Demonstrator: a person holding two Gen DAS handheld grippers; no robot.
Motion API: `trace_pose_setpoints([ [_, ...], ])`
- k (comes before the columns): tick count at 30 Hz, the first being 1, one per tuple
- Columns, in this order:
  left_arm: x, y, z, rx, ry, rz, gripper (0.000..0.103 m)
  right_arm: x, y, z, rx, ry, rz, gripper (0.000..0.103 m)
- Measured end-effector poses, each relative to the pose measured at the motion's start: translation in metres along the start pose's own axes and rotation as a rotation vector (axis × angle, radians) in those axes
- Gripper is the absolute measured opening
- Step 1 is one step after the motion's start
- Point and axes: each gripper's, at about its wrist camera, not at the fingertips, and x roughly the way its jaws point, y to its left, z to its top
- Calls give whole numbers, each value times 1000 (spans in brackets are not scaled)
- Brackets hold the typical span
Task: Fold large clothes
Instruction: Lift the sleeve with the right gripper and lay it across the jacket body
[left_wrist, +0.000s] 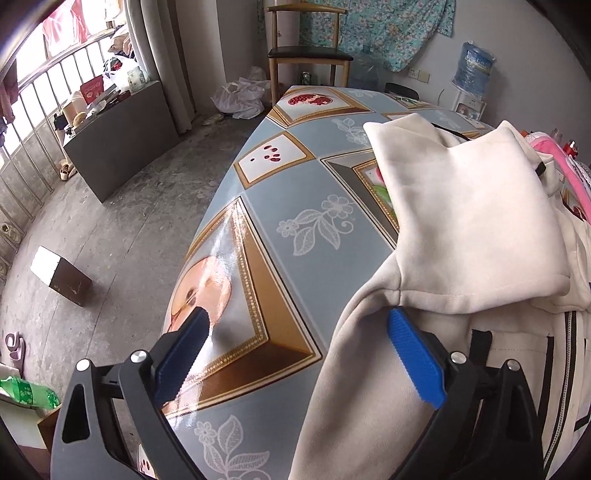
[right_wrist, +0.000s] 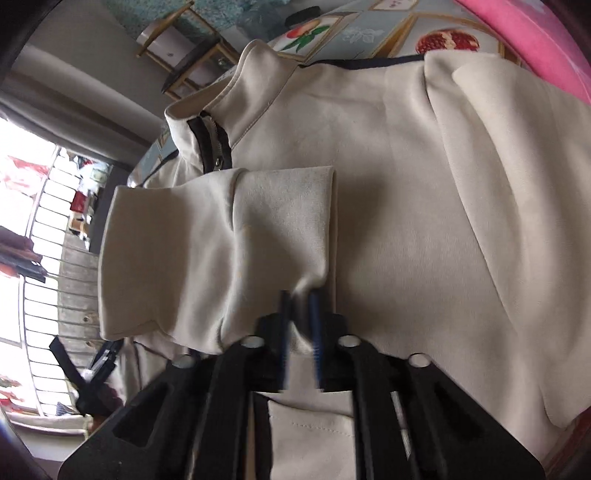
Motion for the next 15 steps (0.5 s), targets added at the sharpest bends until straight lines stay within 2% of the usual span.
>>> trace_pose_setpoints([
  [2, 1, 1, 1, -11, 3, -7, 97, -11, 11, 2, -32, -53, -27, 2],
  [4, 2, 2, 1, -19, 8, -17, 97, -46, 15, 7, -35, -160, 3, 2],
  [7, 4, 4, 1, -31, 10, -27, 98, -88, 9, 14, -8, -264, 15, 2],
  [9, 4, 4, 1, -34, 10, -27, 98, -92, -3, 14, 22, -254, 1, 2],
  [11, 4, 5, 2, -35, 9, -28, 98, -76, -18, 9, 51, -202, -15, 2],
  [13, 4, 6, 2, -36, 9, -31, 98, -57, -28, 2, 82, -156, 7, 2],
  [15, 4, 6, 2, -37, 9, -32, 98, -48, -38, -3, 99, -138, 5, 2],
])
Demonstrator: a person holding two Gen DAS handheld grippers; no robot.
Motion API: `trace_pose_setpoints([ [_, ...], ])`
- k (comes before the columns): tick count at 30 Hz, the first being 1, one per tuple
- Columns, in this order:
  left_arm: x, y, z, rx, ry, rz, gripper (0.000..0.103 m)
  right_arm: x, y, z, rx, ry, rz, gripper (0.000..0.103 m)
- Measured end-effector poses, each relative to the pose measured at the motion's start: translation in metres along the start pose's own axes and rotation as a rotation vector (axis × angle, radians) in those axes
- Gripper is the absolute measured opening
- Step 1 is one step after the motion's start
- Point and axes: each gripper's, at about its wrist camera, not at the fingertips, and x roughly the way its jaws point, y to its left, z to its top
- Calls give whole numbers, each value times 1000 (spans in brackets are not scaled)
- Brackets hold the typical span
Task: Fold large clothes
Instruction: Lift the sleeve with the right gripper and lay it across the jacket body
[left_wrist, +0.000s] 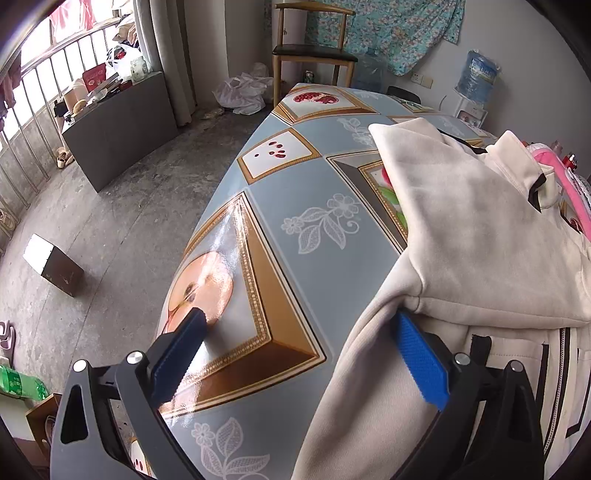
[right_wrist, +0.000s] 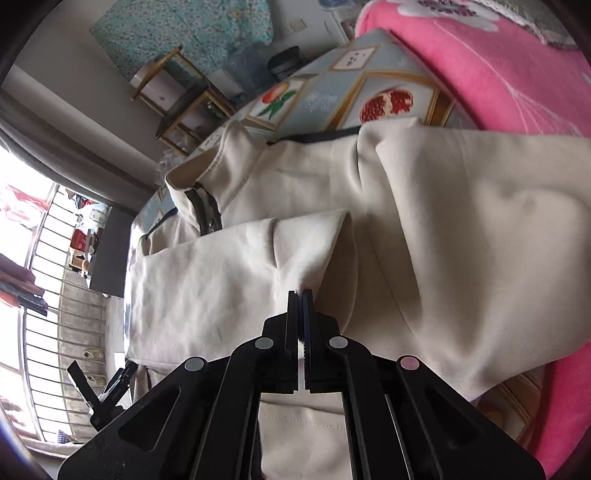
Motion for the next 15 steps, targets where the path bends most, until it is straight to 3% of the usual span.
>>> trace_pose_setpoints([
  [3, -2, 3, 0, -6, 6, -16, 98, 7, -8, -3, -34, 17, -147, 8],
  [5, -10, 7, 0, -7, -3, -36, 98, 1, -11, -8, -28, 18, -189, 10],
  [8, -33, 9, 1, 15, -50, -45, 98, -22, 10, -16, -118, -66, -258, 17],
  [10, -48, 7, 6, 34, -84, -59, 98, -26, 29, -19, -172, -87, -237, 22],
  [15, -68, -22, 28, 117, -106, -123, 98, 8, 59, -17, -259, -46, -222, 22],
])
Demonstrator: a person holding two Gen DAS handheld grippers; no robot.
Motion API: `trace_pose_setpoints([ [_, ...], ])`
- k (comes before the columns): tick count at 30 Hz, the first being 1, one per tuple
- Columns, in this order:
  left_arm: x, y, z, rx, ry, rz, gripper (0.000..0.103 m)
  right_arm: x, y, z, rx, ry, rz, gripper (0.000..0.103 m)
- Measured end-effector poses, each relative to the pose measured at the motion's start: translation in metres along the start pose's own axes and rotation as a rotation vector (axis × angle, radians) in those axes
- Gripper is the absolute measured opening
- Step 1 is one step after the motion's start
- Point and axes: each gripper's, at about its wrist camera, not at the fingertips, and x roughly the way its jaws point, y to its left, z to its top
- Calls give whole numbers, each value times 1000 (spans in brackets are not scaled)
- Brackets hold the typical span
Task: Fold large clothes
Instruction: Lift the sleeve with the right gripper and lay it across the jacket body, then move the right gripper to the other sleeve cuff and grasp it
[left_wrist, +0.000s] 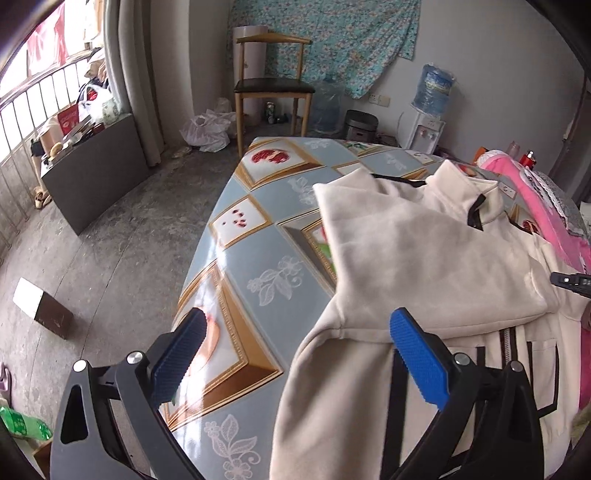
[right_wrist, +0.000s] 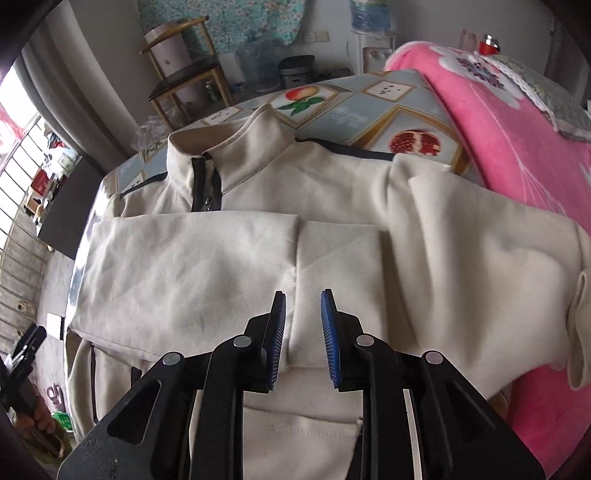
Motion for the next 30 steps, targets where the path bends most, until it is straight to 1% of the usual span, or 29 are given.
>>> trace_pose_setpoints([
  [2, 5, -15, 11, 35, 21, -35, 98, 15, 2, -3, -1, 35, -13, 22],
  [4, 12, -30, 21, 67, 22, -32, 98, 28, 1, -11, -4, 86, -54, 20],
  [5, 17, -37, 26, 81, 25, -28, 98, 27, 1, -17, -4, 84, -61, 20],
  [7, 31, -51, 33, 100, 38, -46, 98, 22, 3, -23, -14, 73, -83, 21],
  [8, 39, -57, 35, 108, 46, -57, 98, 19, 3, -25, -8, 76, -88, 23],
  [9, 50, -65, 36, 119, 62, -76, 98, 17, 4, -26, -6, 78, -94, 24],
  [10, 59, -70, 36, 130, 81, -75, 98, 14, 6, -28, -14, 74, -108, 25],
  [13, 88, -88, 29, 184, 123, -60, 98, 4, 15, -36, -49, 54, -147, 36],
  [15, 102, -97, 21, 227, 142, -40, 98, -5, 19, -41, -62, 36, -141, 45],
  [16, 106, -100, 18, 239, 151, -33, 98, -10, 17, -41, -64, 23, -135, 47],
  [17, 109, -102, 14, 255, 147, -19, 98, -16, 14, -42, -63, 10, -131, 52],
  [18, 107, -102, 13, 258, 125, -17, 98, -25, 9, -44, -55, -4, -125, 55],
  [19, 107, -102, 12, 255, 120, -17, 98, -29, 7, -43, -42, -17, -121, 56],
  [23, 108, -98, 13, 234, 118, -26, 98, -70, -32, -42, 54, -83, -120, 60],
  [27, 106, -98, 10, 233, 91, -23, 98, -111, -80, -35, 133, -171, -213, 63],
  [30, 106, -97, 10, 227, 88, -25, 98, -128, -115, -35, 187, -200, -306, 64],
])
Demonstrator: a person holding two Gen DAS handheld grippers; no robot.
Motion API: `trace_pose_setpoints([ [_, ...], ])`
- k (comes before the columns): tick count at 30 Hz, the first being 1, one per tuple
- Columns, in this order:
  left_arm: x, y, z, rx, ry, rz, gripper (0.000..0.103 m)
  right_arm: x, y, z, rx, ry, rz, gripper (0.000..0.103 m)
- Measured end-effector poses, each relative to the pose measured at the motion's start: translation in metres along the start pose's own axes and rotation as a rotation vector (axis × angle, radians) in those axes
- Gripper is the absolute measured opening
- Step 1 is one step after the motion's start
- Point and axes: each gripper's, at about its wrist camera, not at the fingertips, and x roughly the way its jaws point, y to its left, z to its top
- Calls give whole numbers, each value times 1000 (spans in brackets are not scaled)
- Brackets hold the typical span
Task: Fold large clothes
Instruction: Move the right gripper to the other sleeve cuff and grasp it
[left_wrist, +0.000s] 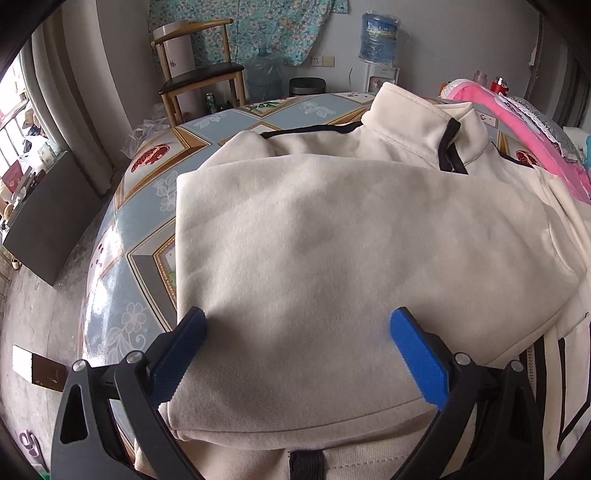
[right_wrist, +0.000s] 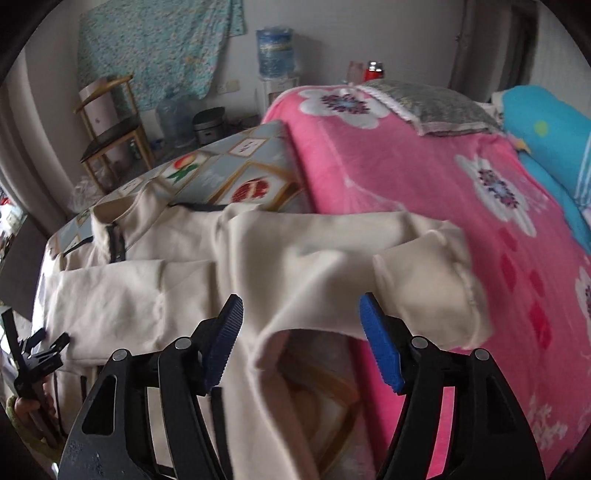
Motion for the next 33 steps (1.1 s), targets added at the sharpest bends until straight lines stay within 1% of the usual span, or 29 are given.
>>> trace_pose_setpoints([
  [2, 0, 0, 0, 1, 1, -1, 98, 4, -20, 3, 18, -1, -72, 64],
  [4, 0, 0, 0, 1, 1, -2, 98, 17, -38, 5, 29, 20, -118, 64],
  [7, 0, 0, 0, 0, 3, 0, 98, 40, -56, 2, 45, 65, -166, 64],
  [10, 1, 0, 1, 7, 7, -1, 98, 60, -67, -3, 58, 102, -202, 61],
  [11, 1, 0, 1, 7, 7, -1, 98, 65, -70, -5, 62, 114, -204, 58],
  [12, 1, 0, 1, 7, 9, -1, 98, 70, -71, -7, 63, 126, -210, 51],
  [13, 2, 0, 1, 7, 12, 0, 98, 74, -73, -8, 65, 135, -216, 48],
  [14, 2, 0, 1, 7, 15, 0, 98, 76, -75, -10, 71, 140, -218, 41],
  [15, 2, 0, 2, 6, 16, 0, 98, 77, -77, -12, 78, 143, -220, 30],
  [16, 2, 0, 2, 6, 16, -1, 98, 78, -81, -12, 88, 145, -224, 25],
  [17, 2, 0, 2, 8, 14, 0, 98, 78, -84, -11, 100, 144, -224, 13],
  [18, 2, 0, 1, 8, 12, 0, 98, 76, -88, -11, 117, 142, -218, 2],
  [20, 1, 0, 1, 8, 8, 1, 98, 71, -97, -9, 161, 127, -187, 0],
  [23, 2, 0, 1, 9, 10, 0, 98, 55, -105, -4, 205, 87, -143, 0],
  [26, 2, 0, 1, 13, 17, -4, 98, 23, -106, 8, 241, 13, -63, 0],
  [28, 2, 1, 2, 16, 19, -9, 98, -4, -100, 21, 230, -52, -4, 0],
  [31, 0, 0, 1, 18, 9, -9, 98, -47, -84, 42, 212, -140, 117, 0],
  [33, -3, 1, 1, 16, -1, -15, 98, -73, -70, 55, 185, -194, 177, 0],
])
